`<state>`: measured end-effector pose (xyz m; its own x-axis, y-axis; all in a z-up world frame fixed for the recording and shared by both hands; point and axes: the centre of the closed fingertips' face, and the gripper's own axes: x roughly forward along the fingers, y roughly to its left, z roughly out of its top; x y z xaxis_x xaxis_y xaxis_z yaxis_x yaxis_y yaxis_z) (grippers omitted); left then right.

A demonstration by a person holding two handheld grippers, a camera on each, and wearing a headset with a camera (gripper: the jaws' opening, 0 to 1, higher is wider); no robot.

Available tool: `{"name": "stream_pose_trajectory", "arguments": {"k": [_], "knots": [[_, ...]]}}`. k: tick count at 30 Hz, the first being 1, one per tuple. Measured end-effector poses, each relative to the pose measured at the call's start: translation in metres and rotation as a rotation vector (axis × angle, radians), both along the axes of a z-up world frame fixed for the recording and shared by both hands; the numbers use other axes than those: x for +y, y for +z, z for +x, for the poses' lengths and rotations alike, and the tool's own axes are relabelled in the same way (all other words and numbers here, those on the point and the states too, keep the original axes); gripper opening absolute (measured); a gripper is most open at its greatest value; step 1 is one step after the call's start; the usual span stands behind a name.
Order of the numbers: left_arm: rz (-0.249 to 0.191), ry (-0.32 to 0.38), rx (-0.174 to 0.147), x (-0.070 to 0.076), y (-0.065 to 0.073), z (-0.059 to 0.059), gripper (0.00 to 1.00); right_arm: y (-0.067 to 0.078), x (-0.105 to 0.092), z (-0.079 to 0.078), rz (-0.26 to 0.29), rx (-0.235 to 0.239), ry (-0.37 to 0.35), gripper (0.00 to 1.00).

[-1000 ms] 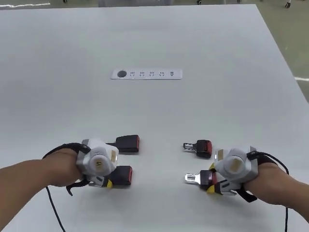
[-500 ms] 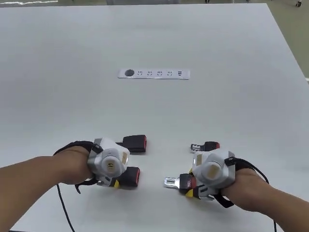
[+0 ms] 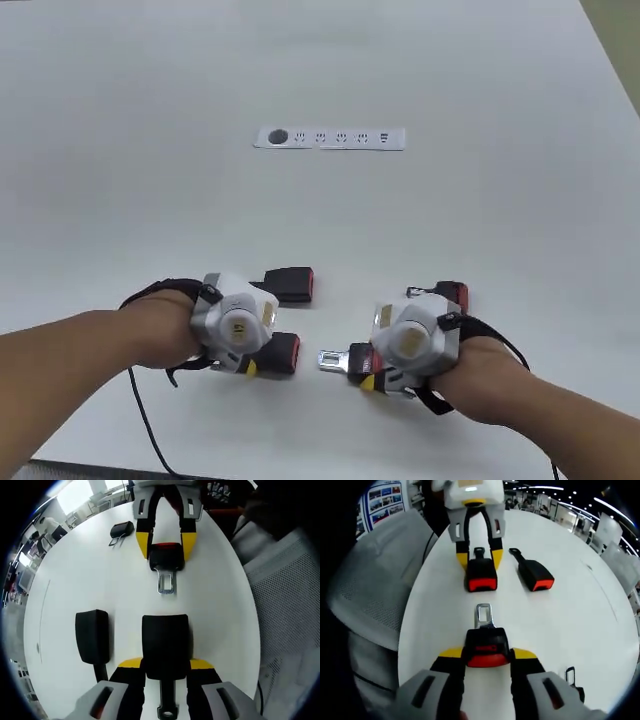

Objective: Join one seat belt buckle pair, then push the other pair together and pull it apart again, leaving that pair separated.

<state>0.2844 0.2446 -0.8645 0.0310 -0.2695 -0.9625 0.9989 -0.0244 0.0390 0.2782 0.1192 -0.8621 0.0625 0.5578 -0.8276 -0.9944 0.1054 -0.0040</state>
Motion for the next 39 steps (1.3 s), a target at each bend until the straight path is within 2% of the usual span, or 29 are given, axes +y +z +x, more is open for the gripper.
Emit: {"name": "stream_pose_trajectory", "arguments": {"k": [9, 15, 19, 21, 22, 23, 26, 27, 28, 39], "knots": [[0.009, -0.003, 0.003, 0.000, -0.001, -0.001, 0.32, -0.001, 0.027, 0.001, 0.012, -0.016, 0.001, 0.35], [0.018, 0.012, 0.003, -0.001, 0.000, -0.001, 0.32, -0.001, 0.026, 0.002, -0.011, -0.017, -0.010, 0.35], [0.023, 0.014, -0.002, 0.000, 0.000, 0.000, 0.32, 0.004, 0.031, 0.003, -0.006, -0.032, 0.002, 0.35], [0.026, 0.014, -0.006, 0.000, 0.001, -0.001, 0.32, 0.000, 0.033, 0.002, -0.011, -0.028, 0.004, 0.35], [0.029, -0.008, -0.015, -0.001, 0.001, -0.002, 0.32, -0.001, 0.033, 0.002, -0.013, -0.034, 0.009, 0.35], [0.028, -0.007, -0.015, -0.001, 0.001, -0.002, 0.32, -0.001, 0.035, 0.002, 0.005, -0.032, 0.006, 0.35], [0.028, -0.008, 0.003, 0.000, 0.000, 0.000, 0.31, -0.001, 0.041, 0.003, 0.019, -0.036, 0.007, 0.34], [0.028, -0.008, 0.007, 0.000, 0.000, 0.001, 0.31, -0.003, 0.039, 0.003, 0.002, -0.038, 0.009, 0.34], [0.025, -0.006, 0.011, 0.000, 0.000, 0.001, 0.31, -0.002, 0.040, 0.003, 0.007, -0.038, 0.006, 0.34], [-0.014, -0.016, 0.026, 0.001, 0.000, 0.000, 0.31, -0.001, 0.050, 0.004, 0.038, -0.028, -0.001, 0.32]]}}
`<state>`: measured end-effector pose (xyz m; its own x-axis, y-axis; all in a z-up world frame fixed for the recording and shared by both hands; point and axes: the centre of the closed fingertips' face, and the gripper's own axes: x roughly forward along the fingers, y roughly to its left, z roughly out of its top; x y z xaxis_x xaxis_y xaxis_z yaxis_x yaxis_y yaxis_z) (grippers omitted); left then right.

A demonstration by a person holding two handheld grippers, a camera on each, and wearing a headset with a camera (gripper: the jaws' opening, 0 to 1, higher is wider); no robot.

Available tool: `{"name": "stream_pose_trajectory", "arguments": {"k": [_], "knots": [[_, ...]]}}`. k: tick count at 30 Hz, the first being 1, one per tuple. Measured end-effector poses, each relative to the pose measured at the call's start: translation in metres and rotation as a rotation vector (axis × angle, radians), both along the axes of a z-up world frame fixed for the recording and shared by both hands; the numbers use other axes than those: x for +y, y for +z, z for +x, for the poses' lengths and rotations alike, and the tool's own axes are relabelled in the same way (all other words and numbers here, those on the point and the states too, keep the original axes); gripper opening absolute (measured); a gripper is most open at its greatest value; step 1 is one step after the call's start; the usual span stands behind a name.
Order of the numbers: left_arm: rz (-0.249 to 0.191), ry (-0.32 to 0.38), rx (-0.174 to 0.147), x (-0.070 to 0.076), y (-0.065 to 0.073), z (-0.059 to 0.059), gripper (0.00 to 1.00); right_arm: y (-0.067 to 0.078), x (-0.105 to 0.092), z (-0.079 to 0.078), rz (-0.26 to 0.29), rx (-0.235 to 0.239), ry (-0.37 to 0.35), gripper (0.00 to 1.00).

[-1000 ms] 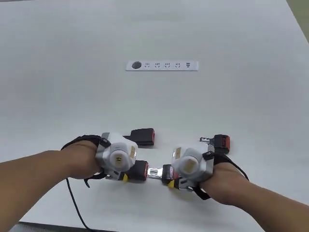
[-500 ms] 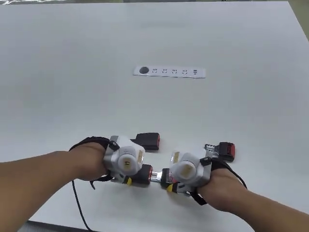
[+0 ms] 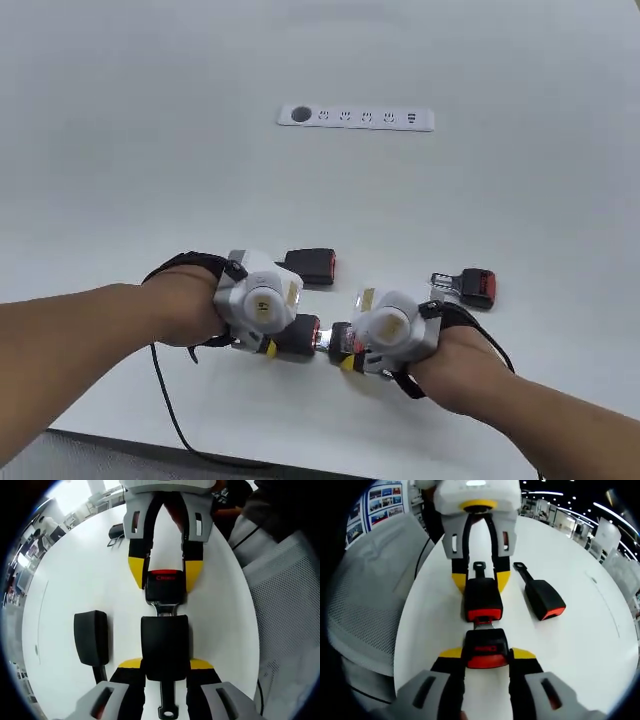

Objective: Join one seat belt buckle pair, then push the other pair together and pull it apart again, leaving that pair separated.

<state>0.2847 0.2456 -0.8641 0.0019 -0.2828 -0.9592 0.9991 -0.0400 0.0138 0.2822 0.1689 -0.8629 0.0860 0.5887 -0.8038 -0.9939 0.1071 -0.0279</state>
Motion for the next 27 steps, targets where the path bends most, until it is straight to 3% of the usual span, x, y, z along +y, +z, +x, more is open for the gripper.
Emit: {"name": "stream_pose_trajectory", "arguments": {"k": [5, 7, 8, 11, 16, 27], "knots": [[-0.007, 0.009, 0.004, -0.001, 0.000, 0.000, 0.30, 0.003, 0.007, 0.002, 0.033, 0.018, -0.013, 0.31], [0.007, 0.004, 0.002, -0.001, -0.001, 0.000, 0.30, 0.001, 0.014, 0.001, 0.008, -0.002, 0.003, 0.31], [0.011, 0.005, 0.003, 0.000, -0.002, 0.000, 0.30, -0.002, 0.015, -0.001, -0.008, 0.017, 0.019, 0.31], [0.000, 0.009, 0.001, 0.001, -0.003, 0.000, 0.30, 0.000, 0.013, 0.003, 0.015, 0.009, 0.014, 0.31], [0.008, 0.013, -0.004, 0.000, -0.003, 0.000, 0.31, -0.001, 0.012, 0.001, 0.004, 0.006, 0.014, 0.32], [-0.049, 0.035, 0.000, 0.001, 0.000, 0.000, 0.30, 0.000, 0.006, 0.002, 0.001, -0.005, 0.036, 0.32]]}}
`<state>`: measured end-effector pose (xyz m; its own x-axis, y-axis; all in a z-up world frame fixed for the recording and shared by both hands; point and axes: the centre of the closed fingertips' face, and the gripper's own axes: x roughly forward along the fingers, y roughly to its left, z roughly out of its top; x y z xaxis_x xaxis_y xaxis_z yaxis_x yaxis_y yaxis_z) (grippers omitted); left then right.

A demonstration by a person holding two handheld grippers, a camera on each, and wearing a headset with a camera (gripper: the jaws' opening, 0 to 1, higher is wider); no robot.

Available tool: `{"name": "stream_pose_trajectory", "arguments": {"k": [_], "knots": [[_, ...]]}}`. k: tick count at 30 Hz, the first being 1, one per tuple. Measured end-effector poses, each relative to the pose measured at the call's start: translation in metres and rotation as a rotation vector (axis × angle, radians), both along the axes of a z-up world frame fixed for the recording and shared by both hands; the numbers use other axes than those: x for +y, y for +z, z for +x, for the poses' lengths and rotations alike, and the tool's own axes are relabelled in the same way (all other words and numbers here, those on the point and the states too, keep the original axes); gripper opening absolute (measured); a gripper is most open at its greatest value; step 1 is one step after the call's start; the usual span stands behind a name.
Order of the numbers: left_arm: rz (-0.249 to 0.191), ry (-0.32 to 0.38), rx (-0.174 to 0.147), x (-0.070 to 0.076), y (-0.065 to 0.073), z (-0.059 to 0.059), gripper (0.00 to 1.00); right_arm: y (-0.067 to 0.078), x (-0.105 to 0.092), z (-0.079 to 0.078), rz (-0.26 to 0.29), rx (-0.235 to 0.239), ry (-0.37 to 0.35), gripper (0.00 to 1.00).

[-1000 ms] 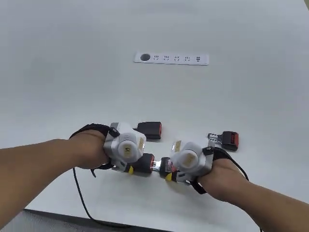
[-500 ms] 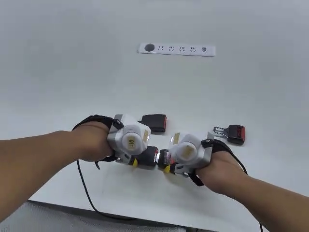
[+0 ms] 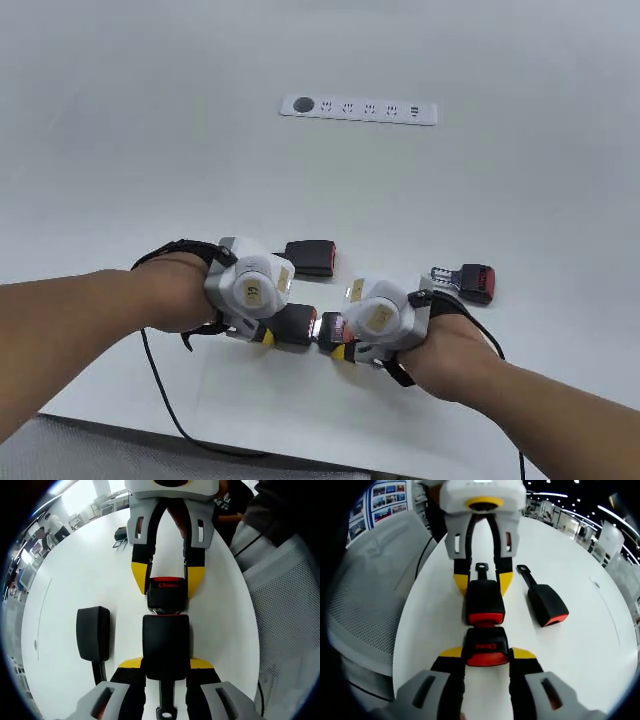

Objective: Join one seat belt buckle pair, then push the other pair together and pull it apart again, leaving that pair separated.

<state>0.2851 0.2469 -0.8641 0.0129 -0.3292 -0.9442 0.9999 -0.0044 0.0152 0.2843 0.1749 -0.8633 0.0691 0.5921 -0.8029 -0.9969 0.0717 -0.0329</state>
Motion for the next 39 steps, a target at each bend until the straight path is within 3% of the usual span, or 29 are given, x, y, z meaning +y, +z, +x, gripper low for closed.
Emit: {"name": "stream_pose_trajectory", "arguments": {"k": [8, 10, 11, 12, 14, 15, 16, 19, 22, 23, 26, 29, 33, 35, 37, 39], "knots": [[0.005, 0.016, 0.000, -0.002, 0.000, 0.000, 0.32, 0.001, 0.001, 0.000, 0.013, 0.035, -0.010, 0.34], [0.013, 0.037, 0.011, -0.003, 0.001, 0.000, 0.32, 0.001, 0.001, -0.002, 0.005, 0.035, -0.008, 0.35], [0.025, 0.048, 0.014, -0.003, 0.000, 0.000, 0.33, -0.003, -0.003, -0.003, -0.025, 0.038, -0.017, 0.35], [0.028, 0.051, 0.012, -0.003, 0.001, 0.000, 0.33, -0.002, -0.002, -0.003, -0.015, 0.034, -0.014, 0.36], [0.047, 0.035, -0.013, -0.002, 0.002, 0.000, 0.34, 0.000, -0.004, -0.004, -0.012, 0.050, -0.046, 0.39], [0.052, -0.028, -0.073, -0.004, 0.004, 0.004, 0.36, 0.003, -0.003, -0.004, 0.000, 0.053, -0.052, 0.40], [0.065, -0.044, -0.086, -0.002, 0.005, 0.004, 0.40, 0.005, -0.003, -0.004, 0.011, 0.047, -0.057, 0.40], [0.049, 0.018, -0.061, -0.005, 0.014, -0.001, 0.46, 0.014, -0.006, -0.003, 0.034, 0.037, -0.075, 0.40], [0.039, 0.029, -0.066, -0.005, 0.026, 0.000, 0.49, 0.028, -0.010, 0.000, 0.067, 0.022, -0.094, 0.41], [0.034, 0.023, -0.081, -0.006, 0.032, 0.001, 0.51, 0.036, -0.011, 0.001, 0.082, 0.015, -0.098, 0.41], [-0.008, 0.035, -0.104, -0.016, 0.050, 0.010, 0.54, 0.052, -0.019, 0.010, 0.113, -0.009, -0.107, 0.41], [-0.042, 0.064, -0.121, -0.023, 0.059, 0.026, 0.55, 0.060, -0.036, 0.024, 0.120, -0.045, -0.107, 0.41], [-0.052, 0.071, -0.136, -0.027, 0.058, 0.046, 0.55, 0.053, -0.069, 0.045, 0.076, -0.067, -0.112, 0.42], [-0.086, 0.059, -0.174, -0.033, 0.060, 0.061, 0.52, 0.053, -0.080, 0.051, 0.072, -0.063, -0.129, 0.42], [-0.120, 0.072, -0.167, -0.037, 0.060, 0.072, 0.51, 0.053, -0.100, 0.063, 0.057, -0.078, -0.156, 0.42], [-0.118, 0.085, -0.158, -0.035, 0.054, 0.081, 0.51, 0.052, -0.120, 0.072, 0.039, -0.078, -0.180, 0.42]]}}
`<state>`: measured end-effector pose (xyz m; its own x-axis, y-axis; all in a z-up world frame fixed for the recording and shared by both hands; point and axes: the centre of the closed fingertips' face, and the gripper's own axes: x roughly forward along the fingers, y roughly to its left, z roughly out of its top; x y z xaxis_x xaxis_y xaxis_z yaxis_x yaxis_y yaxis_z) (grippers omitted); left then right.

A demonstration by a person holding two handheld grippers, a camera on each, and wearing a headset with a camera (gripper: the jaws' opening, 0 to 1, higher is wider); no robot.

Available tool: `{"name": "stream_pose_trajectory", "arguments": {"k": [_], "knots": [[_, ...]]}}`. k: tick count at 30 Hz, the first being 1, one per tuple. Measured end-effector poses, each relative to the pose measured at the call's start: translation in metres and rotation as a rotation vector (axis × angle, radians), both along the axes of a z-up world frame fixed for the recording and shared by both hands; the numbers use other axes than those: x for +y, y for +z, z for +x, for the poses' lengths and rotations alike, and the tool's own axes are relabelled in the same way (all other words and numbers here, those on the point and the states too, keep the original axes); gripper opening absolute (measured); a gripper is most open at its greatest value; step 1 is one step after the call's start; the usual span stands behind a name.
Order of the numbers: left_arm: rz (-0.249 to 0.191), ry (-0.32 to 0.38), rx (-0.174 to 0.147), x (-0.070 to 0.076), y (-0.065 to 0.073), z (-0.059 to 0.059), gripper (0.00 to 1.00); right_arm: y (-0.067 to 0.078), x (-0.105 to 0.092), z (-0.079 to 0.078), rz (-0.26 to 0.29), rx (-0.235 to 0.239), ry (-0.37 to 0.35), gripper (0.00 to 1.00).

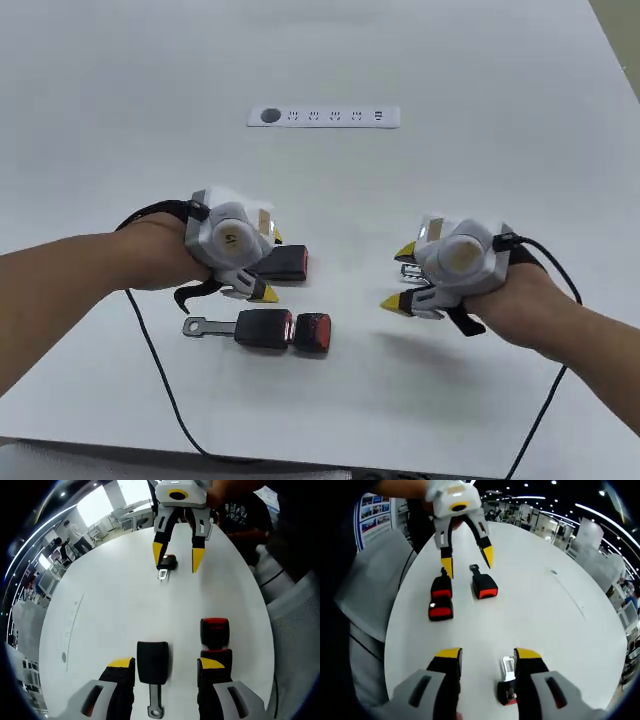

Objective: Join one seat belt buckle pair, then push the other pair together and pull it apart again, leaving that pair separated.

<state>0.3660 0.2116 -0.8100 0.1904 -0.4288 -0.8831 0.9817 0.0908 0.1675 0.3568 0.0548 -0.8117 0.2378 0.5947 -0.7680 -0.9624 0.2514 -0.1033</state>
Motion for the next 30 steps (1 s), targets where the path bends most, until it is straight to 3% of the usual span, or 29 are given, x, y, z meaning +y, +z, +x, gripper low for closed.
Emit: {"name": "stream_pose_trajectory", "arguments": {"k": [5, 10, 13, 17, 18, 19, 21, 25, 30], "knots": [[0.029, 0.008, 0.035, 0.009, -0.017, 0.012, 0.51, -0.015, -0.042, 0.014, -0.067, 0.026, -0.020, 0.40], [0.048, 0.004, 0.059, 0.015, -0.029, 0.016, 0.51, -0.029, -0.057, 0.020, -0.099, 0.060, -0.013, 0.41], [0.062, 0.004, 0.082, 0.019, -0.045, 0.021, 0.51, -0.037, -0.059, 0.021, -0.106, 0.070, -0.005, 0.41], [0.084, 0.018, 0.118, 0.023, -0.055, 0.024, 0.51, -0.048, -0.062, 0.019, -0.124, 0.116, -0.001, 0.39], [0.065, 0.014, 0.151, 0.020, -0.055, 0.020, 0.49, -0.049, -0.062, 0.020, -0.121, 0.126, 0.006, 0.37], [0.040, 0.020, 0.145, 0.016, -0.055, 0.023, 0.45, -0.047, -0.057, 0.021, -0.087, 0.141, -0.006, 0.36], [0.040, 0.011, 0.158, 0.015, -0.052, 0.021, 0.35, -0.045, -0.058, 0.022, -0.100, 0.130, 0.017, 0.35], [0.056, -0.042, 0.154, 0.011, -0.050, 0.018, 0.33, -0.045, -0.055, 0.023, -0.099, 0.132, 0.052, 0.35], [0.039, -0.031, 0.162, 0.011, -0.048, 0.017, 0.33, -0.044, -0.035, 0.024, -0.118, 0.124, 0.085, 0.35]]}}
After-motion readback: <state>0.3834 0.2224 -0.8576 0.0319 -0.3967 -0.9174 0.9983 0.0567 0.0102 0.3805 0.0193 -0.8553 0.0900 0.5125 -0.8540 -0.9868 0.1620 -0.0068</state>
